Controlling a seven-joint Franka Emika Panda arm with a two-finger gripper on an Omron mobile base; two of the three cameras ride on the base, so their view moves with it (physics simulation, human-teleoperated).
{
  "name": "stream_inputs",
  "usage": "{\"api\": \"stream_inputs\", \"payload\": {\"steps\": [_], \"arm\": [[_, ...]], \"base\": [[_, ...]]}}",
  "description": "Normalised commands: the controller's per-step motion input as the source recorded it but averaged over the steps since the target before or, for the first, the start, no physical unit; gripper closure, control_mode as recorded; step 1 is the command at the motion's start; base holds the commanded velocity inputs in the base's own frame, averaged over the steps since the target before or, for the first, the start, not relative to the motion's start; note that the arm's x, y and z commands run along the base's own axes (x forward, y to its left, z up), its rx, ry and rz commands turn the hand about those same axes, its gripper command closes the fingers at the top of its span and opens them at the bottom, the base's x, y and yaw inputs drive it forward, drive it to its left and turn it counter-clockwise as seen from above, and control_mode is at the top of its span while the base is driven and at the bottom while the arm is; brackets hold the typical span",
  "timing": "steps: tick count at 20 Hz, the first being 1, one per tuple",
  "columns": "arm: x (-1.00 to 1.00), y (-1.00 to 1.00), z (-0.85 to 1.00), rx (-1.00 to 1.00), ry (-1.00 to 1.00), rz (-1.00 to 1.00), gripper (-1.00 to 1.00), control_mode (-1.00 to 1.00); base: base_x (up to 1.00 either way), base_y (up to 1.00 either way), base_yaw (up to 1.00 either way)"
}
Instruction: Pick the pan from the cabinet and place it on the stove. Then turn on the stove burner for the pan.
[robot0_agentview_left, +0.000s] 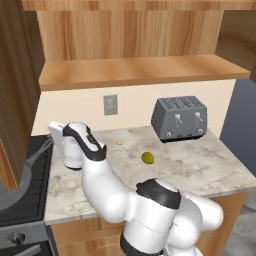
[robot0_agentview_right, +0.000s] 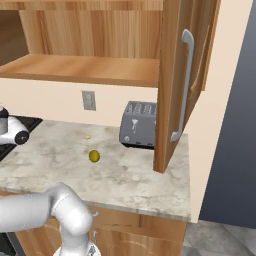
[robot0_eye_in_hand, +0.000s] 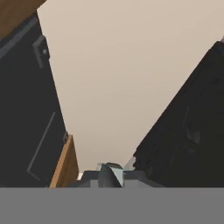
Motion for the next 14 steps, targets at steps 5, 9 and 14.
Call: {"api": "stream_inputs", "payload": {"steps": [5,9,14], "arm": [[0.38,0.50,-0.39,0.00,0.00,0.00,1.00,-1.00],[0.39,0.50,-0.36,0.00,0.00,0.00,1.00,-1.00],[0.37,0.40,-0.29,0.00,0.00,0.00,1.00,-1.00]], "base": [[0.00,0.00,0.00],[0.00,0.00,0.00],[0.00,0.00,0.00]]}}
